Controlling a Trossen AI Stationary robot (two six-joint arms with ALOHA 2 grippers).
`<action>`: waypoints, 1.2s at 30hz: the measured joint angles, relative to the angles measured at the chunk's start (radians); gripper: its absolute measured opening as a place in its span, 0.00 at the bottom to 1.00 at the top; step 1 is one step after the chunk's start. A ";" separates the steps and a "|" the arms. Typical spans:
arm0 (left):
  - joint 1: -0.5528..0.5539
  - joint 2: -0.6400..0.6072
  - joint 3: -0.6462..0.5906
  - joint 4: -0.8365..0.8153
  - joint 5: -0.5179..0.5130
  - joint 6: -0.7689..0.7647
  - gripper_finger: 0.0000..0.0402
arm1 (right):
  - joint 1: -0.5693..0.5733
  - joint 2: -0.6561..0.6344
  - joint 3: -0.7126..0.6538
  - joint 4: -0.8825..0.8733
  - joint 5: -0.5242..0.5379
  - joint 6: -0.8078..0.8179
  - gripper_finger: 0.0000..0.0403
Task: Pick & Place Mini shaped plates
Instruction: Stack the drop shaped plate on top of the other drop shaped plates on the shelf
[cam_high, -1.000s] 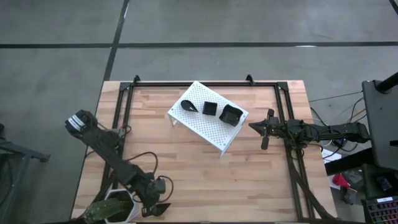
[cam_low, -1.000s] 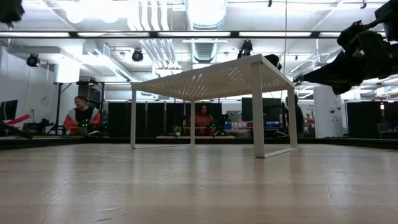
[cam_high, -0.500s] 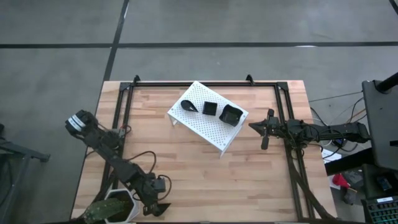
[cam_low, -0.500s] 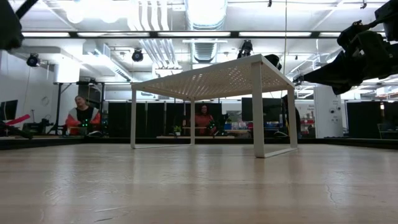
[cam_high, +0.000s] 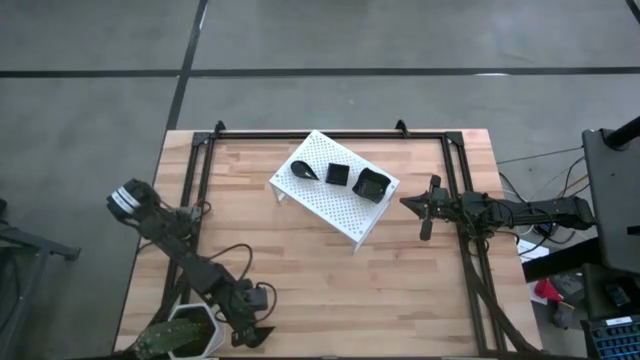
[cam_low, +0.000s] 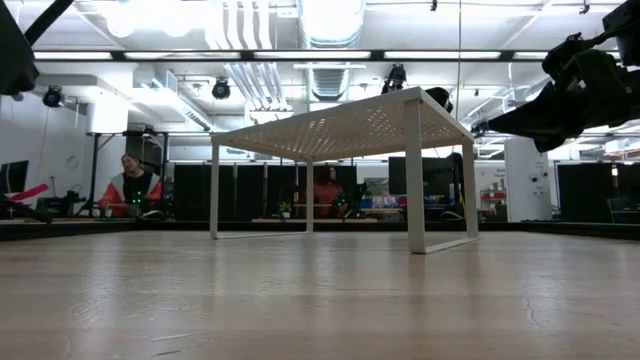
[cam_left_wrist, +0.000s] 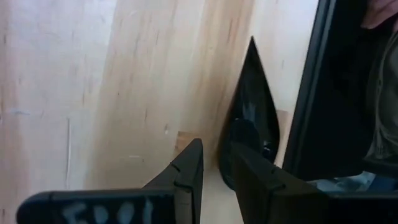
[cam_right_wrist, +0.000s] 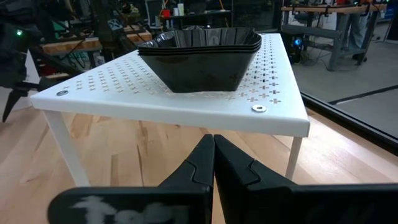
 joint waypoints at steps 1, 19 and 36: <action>0.000 0.004 0.000 0.001 0.001 0.000 0.18 | 0.000 0.000 0.000 0.000 0.000 0.000 0.02; 0.000 0.064 0.002 0.068 0.027 0.008 0.18 | 0.000 0.000 0.000 0.000 0.000 0.000 0.02; 0.019 0.063 0.003 0.067 0.044 0.075 0.00 | 0.000 0.000 0.000 0.000 0.000 0.000 0.02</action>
